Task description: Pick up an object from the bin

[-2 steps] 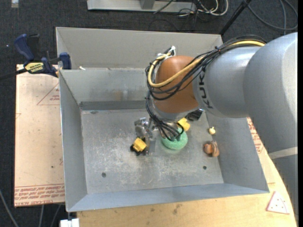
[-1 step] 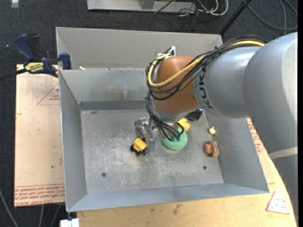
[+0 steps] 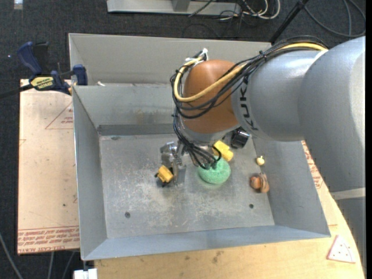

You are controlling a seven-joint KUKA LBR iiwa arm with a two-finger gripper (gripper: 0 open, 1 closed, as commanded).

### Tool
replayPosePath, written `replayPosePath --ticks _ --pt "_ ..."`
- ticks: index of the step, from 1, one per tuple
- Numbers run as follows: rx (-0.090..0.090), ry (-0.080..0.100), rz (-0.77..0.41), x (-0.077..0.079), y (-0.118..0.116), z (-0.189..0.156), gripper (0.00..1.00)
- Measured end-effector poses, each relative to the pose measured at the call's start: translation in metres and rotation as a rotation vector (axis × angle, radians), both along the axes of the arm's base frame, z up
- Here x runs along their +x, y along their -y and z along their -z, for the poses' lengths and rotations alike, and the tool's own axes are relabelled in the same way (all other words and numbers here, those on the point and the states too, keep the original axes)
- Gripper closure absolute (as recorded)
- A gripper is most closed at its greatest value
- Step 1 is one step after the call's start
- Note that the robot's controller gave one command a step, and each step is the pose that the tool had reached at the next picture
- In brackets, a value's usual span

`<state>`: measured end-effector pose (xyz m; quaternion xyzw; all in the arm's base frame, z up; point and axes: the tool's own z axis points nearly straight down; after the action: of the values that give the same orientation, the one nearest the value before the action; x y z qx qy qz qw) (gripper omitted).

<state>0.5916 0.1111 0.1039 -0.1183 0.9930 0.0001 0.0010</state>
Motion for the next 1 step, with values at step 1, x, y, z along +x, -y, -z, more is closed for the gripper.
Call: replayPosePath --ticks 1 --pt "0.003 -0.001 -0.036 -0.0132 -0.0082 -0.0279 1.00"
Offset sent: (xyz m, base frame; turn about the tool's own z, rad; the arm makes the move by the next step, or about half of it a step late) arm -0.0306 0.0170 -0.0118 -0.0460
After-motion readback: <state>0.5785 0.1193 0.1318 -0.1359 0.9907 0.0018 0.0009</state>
